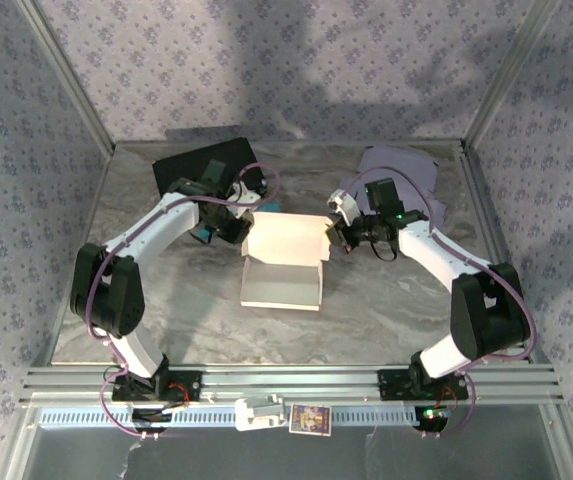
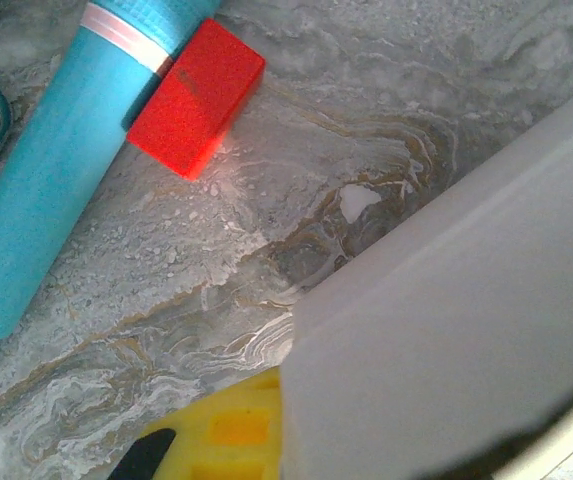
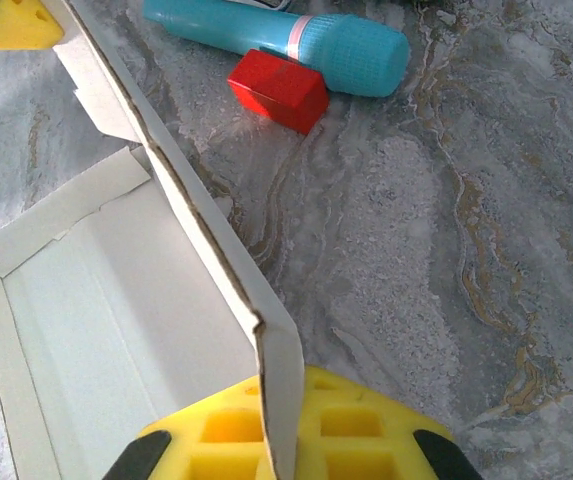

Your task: Fold the paper box

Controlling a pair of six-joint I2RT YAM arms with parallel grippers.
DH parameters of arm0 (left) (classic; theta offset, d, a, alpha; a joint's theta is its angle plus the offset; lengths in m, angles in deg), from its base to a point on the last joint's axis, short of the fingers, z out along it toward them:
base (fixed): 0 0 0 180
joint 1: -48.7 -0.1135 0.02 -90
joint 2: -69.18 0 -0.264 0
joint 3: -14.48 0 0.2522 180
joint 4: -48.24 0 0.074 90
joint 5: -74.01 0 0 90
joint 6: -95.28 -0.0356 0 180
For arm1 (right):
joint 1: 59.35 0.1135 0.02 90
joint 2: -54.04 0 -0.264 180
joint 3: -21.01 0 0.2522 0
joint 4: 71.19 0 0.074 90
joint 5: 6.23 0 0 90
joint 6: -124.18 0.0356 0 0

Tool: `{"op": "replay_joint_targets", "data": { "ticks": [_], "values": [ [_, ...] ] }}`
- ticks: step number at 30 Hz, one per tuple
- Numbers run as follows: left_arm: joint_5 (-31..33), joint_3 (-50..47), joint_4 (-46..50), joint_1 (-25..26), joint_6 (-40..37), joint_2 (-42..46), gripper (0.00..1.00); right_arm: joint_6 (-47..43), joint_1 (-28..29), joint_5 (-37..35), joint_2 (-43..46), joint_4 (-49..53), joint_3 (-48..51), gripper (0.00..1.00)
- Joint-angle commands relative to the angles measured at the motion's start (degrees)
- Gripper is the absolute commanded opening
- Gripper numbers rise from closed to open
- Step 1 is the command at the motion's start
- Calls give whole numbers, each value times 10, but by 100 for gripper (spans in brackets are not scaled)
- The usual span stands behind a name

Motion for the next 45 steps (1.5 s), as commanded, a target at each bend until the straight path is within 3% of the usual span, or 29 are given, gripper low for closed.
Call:
{"op": "replay_joint_targets", "data": {
  "ticks": [1, 10, 15, 22, 29, 45],
  "values": [
    [21, 29, -13, -1, 58, -9, 0, 16, 10, -31, -7, 19, -21, 0],
    [43, 50, -41, 23, 269, -16, 0, 140, 49, -185, -19, 25, -79, 0],
    [71, 78, -30, 42, 340, -36, 0, 258, 69, -265, -28, 15, -94, 0],
    [78, 104, -41, 46, 413, -62, 0, 347, 98, -367, -43, 14, -127, 0],
    [79, 102, -72, 55, 424, -68, 0, 377, 124, -407, -38, -23, -113, 0],
    [110, -57, -274, 104, 403, -5, 0, 347, 138, -405, 48, -249, 101, 0]
  ]
}}
